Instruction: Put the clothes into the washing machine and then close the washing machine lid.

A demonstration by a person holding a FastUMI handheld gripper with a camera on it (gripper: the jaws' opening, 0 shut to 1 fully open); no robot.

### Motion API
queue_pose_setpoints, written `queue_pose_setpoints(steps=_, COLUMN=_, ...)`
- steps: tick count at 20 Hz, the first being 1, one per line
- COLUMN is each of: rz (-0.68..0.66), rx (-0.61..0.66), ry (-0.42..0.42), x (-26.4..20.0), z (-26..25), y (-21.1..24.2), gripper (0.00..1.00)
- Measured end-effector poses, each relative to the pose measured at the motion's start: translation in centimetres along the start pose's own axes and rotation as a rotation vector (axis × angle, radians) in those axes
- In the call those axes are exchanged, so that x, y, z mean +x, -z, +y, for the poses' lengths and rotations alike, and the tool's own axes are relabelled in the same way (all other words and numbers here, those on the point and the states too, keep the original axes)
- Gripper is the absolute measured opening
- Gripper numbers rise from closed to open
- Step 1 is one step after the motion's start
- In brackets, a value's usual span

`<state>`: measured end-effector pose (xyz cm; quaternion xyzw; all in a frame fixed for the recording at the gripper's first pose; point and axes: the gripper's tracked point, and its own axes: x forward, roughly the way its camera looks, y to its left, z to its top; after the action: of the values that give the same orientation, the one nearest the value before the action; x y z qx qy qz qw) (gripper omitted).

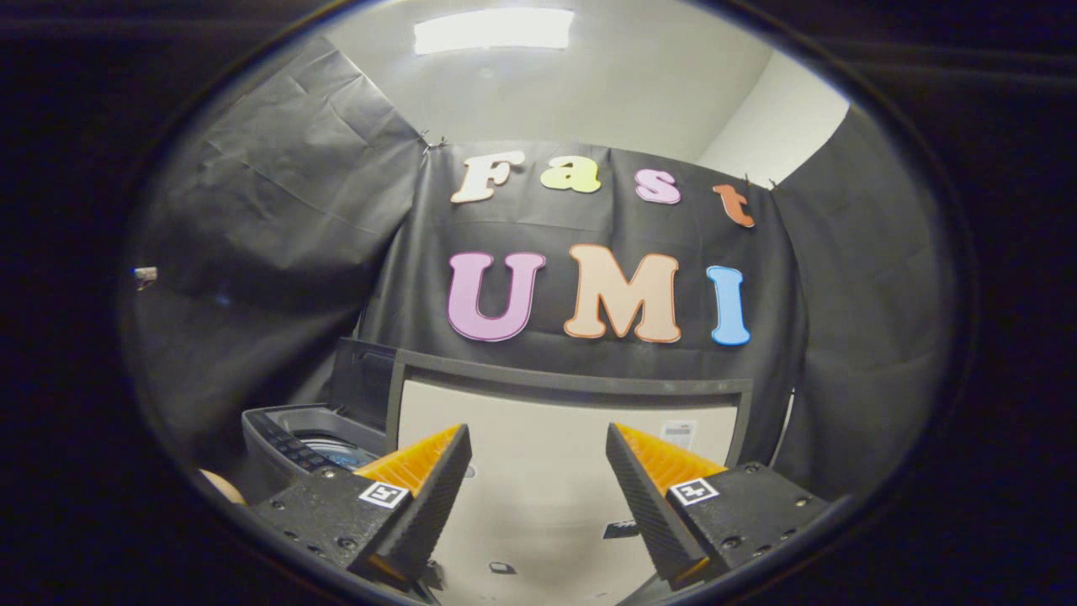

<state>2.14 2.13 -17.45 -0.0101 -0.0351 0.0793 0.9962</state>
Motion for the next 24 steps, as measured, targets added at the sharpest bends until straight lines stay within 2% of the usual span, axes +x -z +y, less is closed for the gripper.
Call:
queue_pose_setpoints(steps=7, rz=0.151, rx=0.072, ry=0.014, x=-3.5, z=0.6, y=8.3, gripper=0.97)
queue_pose_setpoints(steps=13, rz=0.242, rx=0.08, ry=0.004, x=-5.8, z=2.5, y=12.2, gripper=0.97)
queue_pose_setpoints(steps=17, rz=0.293, rx=0.09, ry=-0.007, x=-6.9, z=3.4, y=13.9, gripper=0.98)
queue_pose_setpoints(steps=24, rz=0.312, rx=0.114, ry=-0.016, x=-7.2, z=4.0, y=14.3, gripper=0.97)
